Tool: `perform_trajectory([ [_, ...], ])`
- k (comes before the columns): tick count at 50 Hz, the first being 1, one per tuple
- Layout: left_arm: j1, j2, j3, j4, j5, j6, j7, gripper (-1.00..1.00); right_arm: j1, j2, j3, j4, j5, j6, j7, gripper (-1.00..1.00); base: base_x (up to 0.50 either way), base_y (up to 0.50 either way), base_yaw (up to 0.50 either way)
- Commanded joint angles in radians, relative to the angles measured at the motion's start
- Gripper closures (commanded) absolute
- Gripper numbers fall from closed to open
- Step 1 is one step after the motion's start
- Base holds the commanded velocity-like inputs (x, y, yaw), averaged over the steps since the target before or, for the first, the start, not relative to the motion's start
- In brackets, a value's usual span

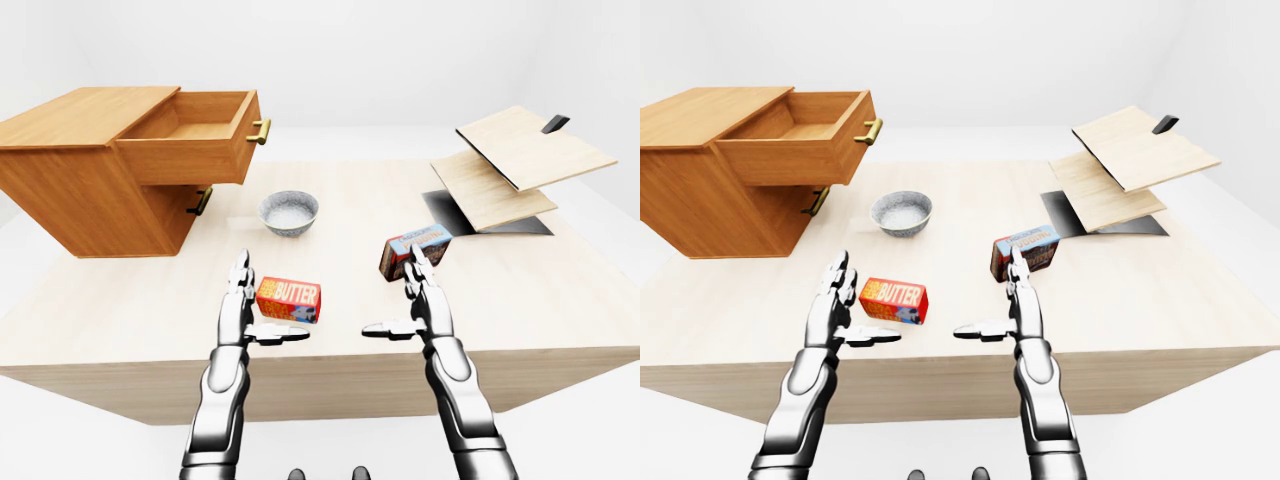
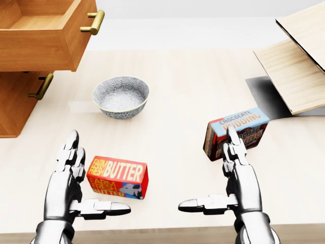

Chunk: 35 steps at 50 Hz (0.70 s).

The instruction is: Close the top drawer of the cabinet.

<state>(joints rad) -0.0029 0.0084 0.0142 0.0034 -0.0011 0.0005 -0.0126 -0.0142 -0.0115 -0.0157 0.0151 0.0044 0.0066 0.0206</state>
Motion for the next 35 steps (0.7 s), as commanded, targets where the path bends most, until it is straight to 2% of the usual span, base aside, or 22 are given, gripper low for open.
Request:
perform_trajectory([
  [1, -0.009, 0.014, 0.023, 0.005, 0.007, 0.004, -0.014, -1.00, -0.037, -0.019, -0.023, 0.026, -0.001, 0.025, 0.038, -1.00, 0.00, 0.00, 0.00],
  [3, -0.010, 0.014, 0.024, -0.007, 0.008, 0.011, -0.013, -1.00, -0.039, -0.020, -0.019, 0.030, -0.008, 0.025, 0.045, -1.00, 0.00, 0.00, 0.00],
  [6, -0.027, 0.011, 0.033, 0.011, 0.010, -0.014, 0.008, -1.00, -0.045, -0.020, -0.019, 0.025, -0.014, 0.039, 0.052, -1.00, 0.00, 0.00, 0.00],
  [8, -0.030, 0.013, 0.031, 0.014, 0.006, -0.005, 0.004, -1.00, -0.050, -0.020, -0.019, 0.032, -0.020, 0.036, 0.050, -1.00, 0.00, 0.00, 0.00],
  [12, -0.026, 0.015, 0.019, 0.005, 0.022, -0.007, 0.001, -1.00, -0.076, -0.019, -0.020, 0.040, -0.025, 0.045, 0.039, -1.00, 0.00, 0.00, 0.00],
  [14, -0.029, 0.015, 0.018, -0.007, 0.025, 0.003, -0.001, -1.00, -0.084, -0.021, -0.022, 0.029, -0.025, 0.056, 0.038, -1.00, 0.00, 0.00, 0.00],
  [16, -0.034, 0.017, 0.019, -0.020, 0.029, 0.010, -0.004, -1.00, -0.088, -0.024, -0.021, 0.004, -0.026, 0.081, 0.041, -1.00, 0.00, 0.00, 0.00],
  [18, -0.047, 0.015, 0.029, -0.021, 0.023, 0.017, 0.007, -1.00, -0.089, -0.028, -0.020, -0.024, -0.031, 0.081, 0.048, -1.00, 0.00, 0.00, 0.00],
  [22, -0.080, 0.024, 0.040, -0.017, 0.000, 0.059, -0.003, -1.00, -0.101, -0.037, -0.034, -0.066, -0.032, 0.081, 0.058, -1.00, 0.00, 0.00, 0.00],
  [25, -0.092, 0.033, 0.035, -0.041, 0.007, 0.067, -0.019, -1.00, -0.096, -0.049, -0.047, -0.127, -0.026, 0.081, 0.077, -1.00, 0.00, 0.00, 0.00],
  [26, -0.094, 0.033, 0.037, -0.054, 0.005, 0.082, -0.022, -1.00, -0.094, -0.051, -0.049, -0.153, -0.026, 0.081, 0.082, -1.00, 0.00, 0.00, 0.00],
  [27, -0.096, 0.033, 0.038, -0.067, 0.004, 0.087, -0.025, -1.00, -0.091, -0.054, -0.052, -0.183, -0.027, 0.081, 0.089, -1.00, 0.00, 0.00, 0.00],
  [35, -0.149, 0.048, 0.047, -0.167, 0.006, 0.087, -0.050, -1.00, -0.118, -0.075, -0.091, -0.313, -0.021, 0.081, 0.118, -1.00, 0.00, 0.00, 0.00],
])
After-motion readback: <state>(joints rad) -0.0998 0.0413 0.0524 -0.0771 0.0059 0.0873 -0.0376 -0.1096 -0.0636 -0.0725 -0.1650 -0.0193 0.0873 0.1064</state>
